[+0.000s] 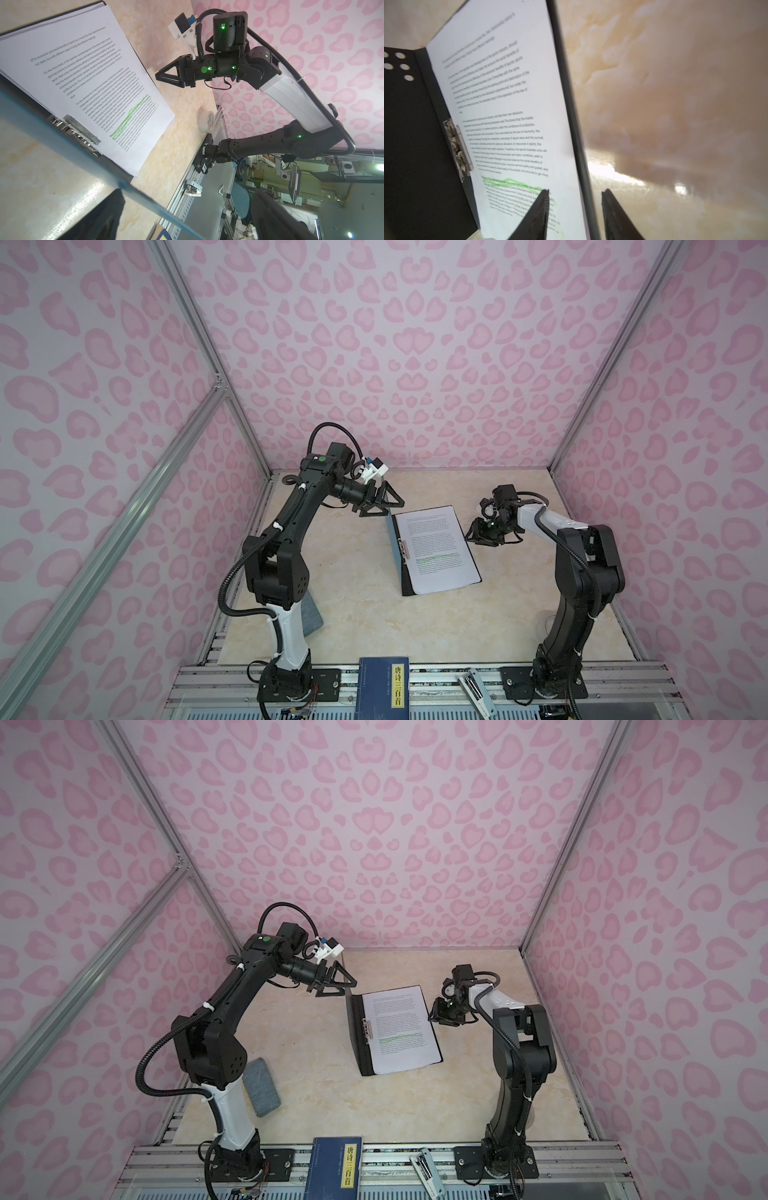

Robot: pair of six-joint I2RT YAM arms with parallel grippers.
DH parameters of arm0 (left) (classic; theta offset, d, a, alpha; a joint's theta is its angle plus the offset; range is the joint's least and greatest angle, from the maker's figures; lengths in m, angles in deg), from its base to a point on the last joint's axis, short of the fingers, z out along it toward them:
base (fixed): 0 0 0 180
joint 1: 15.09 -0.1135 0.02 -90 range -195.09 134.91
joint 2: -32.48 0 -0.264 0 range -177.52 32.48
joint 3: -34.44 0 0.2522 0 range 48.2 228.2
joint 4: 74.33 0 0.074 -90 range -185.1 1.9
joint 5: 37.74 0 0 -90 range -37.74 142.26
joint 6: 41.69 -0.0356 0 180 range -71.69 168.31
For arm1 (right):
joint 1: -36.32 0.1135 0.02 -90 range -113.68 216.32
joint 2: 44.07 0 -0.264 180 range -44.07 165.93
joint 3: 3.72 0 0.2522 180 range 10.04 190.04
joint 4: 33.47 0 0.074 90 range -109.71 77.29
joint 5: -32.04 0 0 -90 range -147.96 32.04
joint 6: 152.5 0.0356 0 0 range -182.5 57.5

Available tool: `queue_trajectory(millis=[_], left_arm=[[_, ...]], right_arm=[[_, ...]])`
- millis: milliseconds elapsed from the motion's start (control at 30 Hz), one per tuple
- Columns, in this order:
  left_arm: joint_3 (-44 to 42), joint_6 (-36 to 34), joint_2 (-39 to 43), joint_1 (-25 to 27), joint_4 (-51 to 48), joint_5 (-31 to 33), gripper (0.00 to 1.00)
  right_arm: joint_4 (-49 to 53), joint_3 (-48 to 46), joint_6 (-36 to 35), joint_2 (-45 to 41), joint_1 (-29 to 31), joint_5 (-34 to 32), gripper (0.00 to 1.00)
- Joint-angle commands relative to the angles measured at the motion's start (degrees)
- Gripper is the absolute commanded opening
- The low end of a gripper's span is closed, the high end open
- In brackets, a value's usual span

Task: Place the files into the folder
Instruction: 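Lift the empty cover with the left gripper and swing it over the sheets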

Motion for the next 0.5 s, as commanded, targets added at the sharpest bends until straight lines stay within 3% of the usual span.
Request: queue_trajectory(millis=[0, 267, 467], left_arm=[[1.87, 1.13, -1.27, 0.44, 0.76, 0.15, 0.98], [6.77, 2.92, -5.22, 1.85, 1.69, 0.76, 0.98], [10.53, 4.25, -7.73, 2.57, 2.42, 1.65, 0.98]], right_arm=[[-1.46, -0.61, 1.52, -2.84, 0.11, 2.43, 0.44], [-7.27, -4.15, 6.47, -10.01, 3.22, 18.24, 0.46], [-19.25, -10.20, 15.03, -16.51, 7.41, 26.82, 0.48]])
